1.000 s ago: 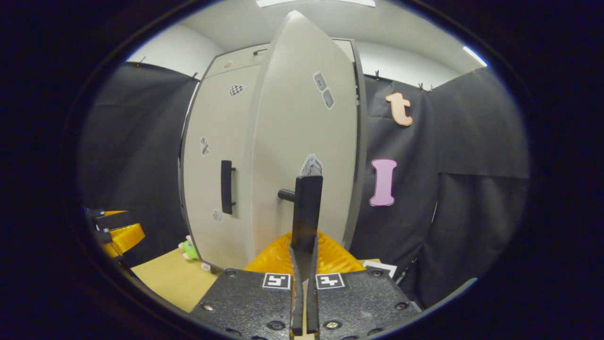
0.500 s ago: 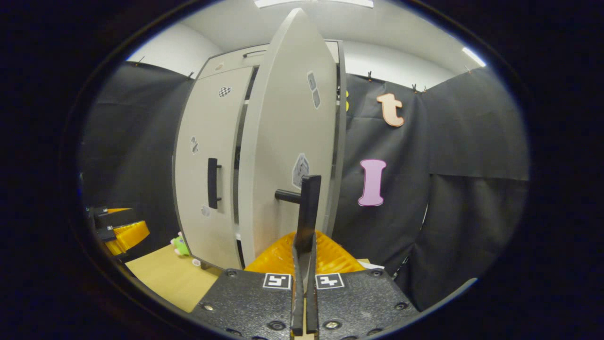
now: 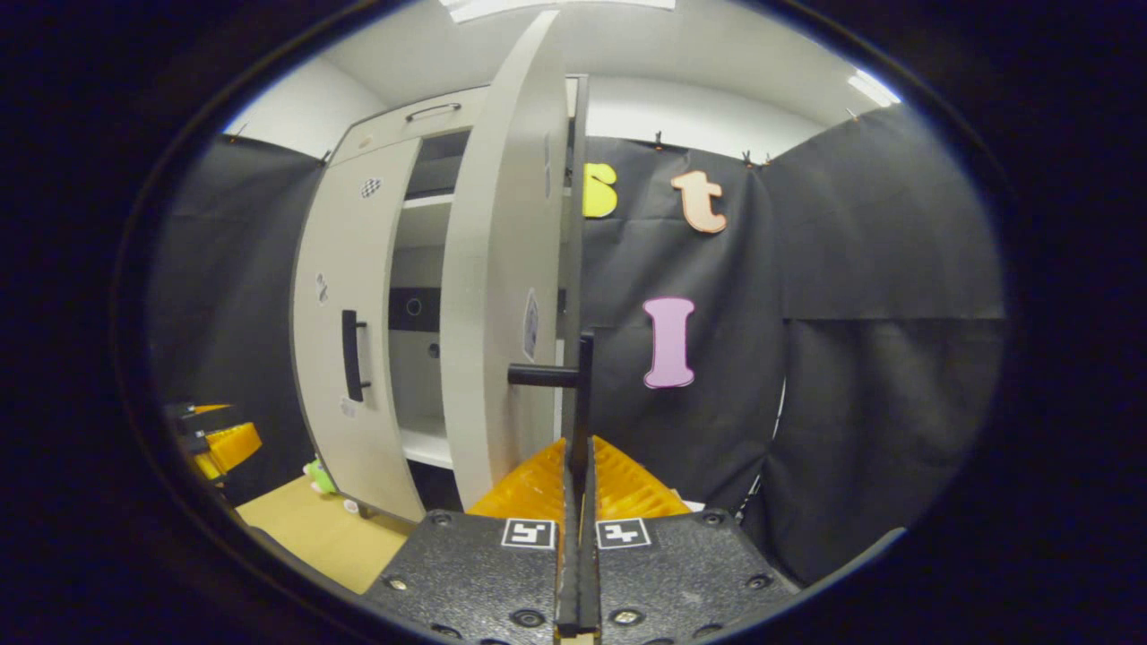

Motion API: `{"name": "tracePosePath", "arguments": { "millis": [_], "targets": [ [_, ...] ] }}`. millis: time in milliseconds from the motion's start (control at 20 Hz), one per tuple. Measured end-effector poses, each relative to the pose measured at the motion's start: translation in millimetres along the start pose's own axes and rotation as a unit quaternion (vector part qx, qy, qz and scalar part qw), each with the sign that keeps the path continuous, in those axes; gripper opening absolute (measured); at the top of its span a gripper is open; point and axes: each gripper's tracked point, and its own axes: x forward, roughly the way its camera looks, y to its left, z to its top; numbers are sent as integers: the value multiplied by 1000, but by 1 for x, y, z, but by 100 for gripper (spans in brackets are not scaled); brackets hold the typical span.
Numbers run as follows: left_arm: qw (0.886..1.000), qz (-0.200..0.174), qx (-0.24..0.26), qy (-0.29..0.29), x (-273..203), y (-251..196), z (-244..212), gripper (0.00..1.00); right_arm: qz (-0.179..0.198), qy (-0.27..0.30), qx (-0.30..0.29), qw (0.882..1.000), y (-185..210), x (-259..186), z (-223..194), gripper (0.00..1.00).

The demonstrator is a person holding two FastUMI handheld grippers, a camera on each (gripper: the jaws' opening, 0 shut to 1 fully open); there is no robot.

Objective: Open the right door of the double-door shoe cabinet with the right hand, and open the left door with the left hand.

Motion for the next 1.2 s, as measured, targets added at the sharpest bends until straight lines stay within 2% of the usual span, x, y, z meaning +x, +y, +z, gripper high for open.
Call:
{"name": "tracePosePath", "arguments": {
  "millis": [100,350,550,700,900,1200],
  "targets": [
    [1000,-3,4,-2,3,-3,1,95,7,-3,1,1000,1,3,0,4],
    [1000,-5,12,1,0,-8,1,95,-6,1,-15,1000,0,-5,-4,4],
    [1000,9,19,2,-2,8,-2,95,-47,-22,-20,998,9,-62,-4,4],
    [1000,10,12,5,-2,14,-7,95,-36,-29,-31,998,48,-85,-2,4],
    [1000,6,14,2,-13,18,-3,95,20,-38,-24,999,113,-68,-1,4],
    [999,30,20,-11,-27,43,4,95,19,-38,-29,999,138,-51,-9,5]
  ]
}}
